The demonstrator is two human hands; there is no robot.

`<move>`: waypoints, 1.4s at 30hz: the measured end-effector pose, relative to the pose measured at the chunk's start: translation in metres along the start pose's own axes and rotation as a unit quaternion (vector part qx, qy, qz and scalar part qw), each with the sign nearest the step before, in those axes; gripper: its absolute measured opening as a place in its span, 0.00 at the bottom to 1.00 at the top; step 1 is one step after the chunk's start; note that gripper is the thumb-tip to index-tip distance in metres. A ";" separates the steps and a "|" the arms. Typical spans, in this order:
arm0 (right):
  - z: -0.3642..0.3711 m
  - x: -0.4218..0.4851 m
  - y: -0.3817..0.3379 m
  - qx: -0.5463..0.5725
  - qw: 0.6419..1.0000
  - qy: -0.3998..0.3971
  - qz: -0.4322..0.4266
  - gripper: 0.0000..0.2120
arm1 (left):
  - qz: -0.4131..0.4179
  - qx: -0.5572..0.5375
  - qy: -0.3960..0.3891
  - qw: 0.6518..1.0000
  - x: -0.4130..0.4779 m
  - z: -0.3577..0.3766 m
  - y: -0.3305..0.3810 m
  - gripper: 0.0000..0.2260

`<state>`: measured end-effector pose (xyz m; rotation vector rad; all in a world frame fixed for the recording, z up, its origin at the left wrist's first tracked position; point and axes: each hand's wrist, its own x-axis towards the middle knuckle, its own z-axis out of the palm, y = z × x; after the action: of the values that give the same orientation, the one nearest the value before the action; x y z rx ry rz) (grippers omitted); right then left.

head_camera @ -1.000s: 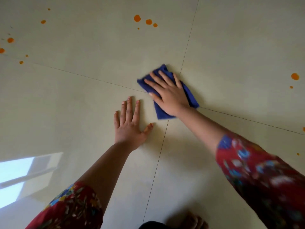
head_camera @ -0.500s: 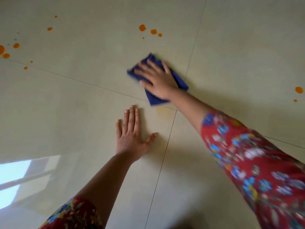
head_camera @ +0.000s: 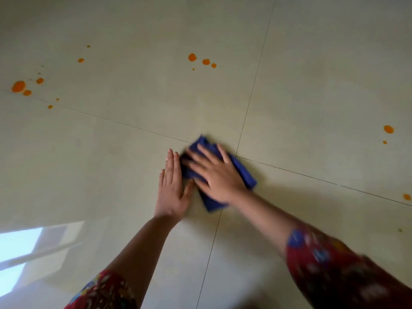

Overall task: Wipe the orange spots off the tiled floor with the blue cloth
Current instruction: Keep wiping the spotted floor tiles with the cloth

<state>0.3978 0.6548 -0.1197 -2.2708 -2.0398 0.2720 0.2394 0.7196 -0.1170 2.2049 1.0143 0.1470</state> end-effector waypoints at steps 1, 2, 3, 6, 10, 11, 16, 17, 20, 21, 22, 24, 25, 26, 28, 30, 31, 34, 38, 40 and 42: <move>0.003 -0.031 0.000 0.001 1.000 -0.009 -0.023 0.25 | 0.017 0.010 0.000 1.000 -0.004 -0.003 0.001 0.36; 0.004 -0.057 0.011 0.000 1.000 -0.010 -0.029 0.24 | 0.038 0.034 -0.002 0.999 -0.011 -0.006 0.002 0.35; 0.003 -0.074 0.032 -0.007 1.000 -0.004 -0.010 0.24 | 0.060 0.059 -0.007 0.996 -0.017 -0.007 0.003 0.34; -0.008 -0.074 0.103 -0.025 0.982 0.023 0.187 0.26 | 0.069 0.087 -0.015 0.994 -0.033 -0.008 0.005 0.31; -0.018 0.001 0.103 0.007 0.951 0.047 0.304 0.25 | -0.011 0.104 -0.004 0.995 -0.040 -0.007 -0.005 0.33; -0.016 0.016 0.087 0.013 0.958 0.039 0.283 0.25 | -0.022 0.110 -0.006 0.994 -0.040 -0.008 -0.006 0.33; 0.007 -0.042 -0.003 0.012 0.997 0.022 0.073 0.24 | -0.018 0.150 0.016 0.988 -0.032 -0.017 0.007 0.27; 0.008 -0.067 -0.002 0.015 0.997 0.021 0.066 0.24 | -0.013 0.153 0.016 0.988 -0.030 -0.018 0.010 0.26; 0.007 -0.093 0.050 0.002 0.984 0.043 0.173 0.25 | -0.019 0.159 0.004 0.987 -0.025 -0.015 0.007 0.24; 0.002 -0.085 0.070 0.002 0.969 0.049 0.242 0.26 | -0.023 0.165 -0.001 0.986 -0.025 -0.013 0.005 0.23; -0.003 -0.071 0.086 0.007 0.950 0.054 0.307 0.25 | -0.024 0.166 -0.003 0.986 -0.025 -0.013 0.003 0.23; -0.013 -0.033 0.110 0.030 0.918 0.071 0.390 0.24 | -0.016 0.149 -0.004 0.989 -0.024 -0.015 0.002 0.24; -0.017 -0.011 0.117 0.039 0.909 0.080 0.408 0.24 | -0.011 0.134 -0.004 0.991 -0.023 -0.016 0.002 0.24; -0.021 0.012 0.122 0.050 0.903 0.087 0.417 0.24 | -0.009 0.114 -0.004 0.993 -0.021 -0.017 0.003 0.23; -0.027 0.058 0.119 0.065 0.907 0.081 0.408 0.23 | -0.024 0.067 0.000 0.997 -0.019 -0.021 0.004 0.21; -0.028 0.096 0.095 0.056 0.939 0.050 0.335 0.23 | -0.043 0.019 0.020 0.999 -0.018 -0.025 0.004 0.20; -0.025 0.108 0.076 0.049 0.958 0.033 0.279 0.24 | -0.053 -0.006 0.042 0.998 -0.017 -0.026 0.004 0.20; -0.011 0.108 0.009 0.032 0.997 0.002 0.075 0.24 | -0.101 -0.068 0.141 0.982 -0.016 -0.031 0.006 0.18; 0.006 0.028 -0.035 0.130 0.989 0.013 -0.072 0.21 | -0.191 -0.182 0.253 0.931 -0.015 -0.043 0.017 0.17; 0.002 -0.018 -0.038 0.289 0.956 0.040 -0.030 0.16 | -0.238 -0.231 0.267 0.905 -0.017 -0.050 0.025 0.17; -0.009 -0.048 -0.039 0.491 0.866 0.048 0.076 0.08 | -0.276 -0.263 0.250 0.890 -0.021 -0.054 0.031 0.15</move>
<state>0.3566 0.6117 -0.1000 -1.6962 -1.1881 0.9276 0.2245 0.7200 -0.0533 1.3419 1.6190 0.6664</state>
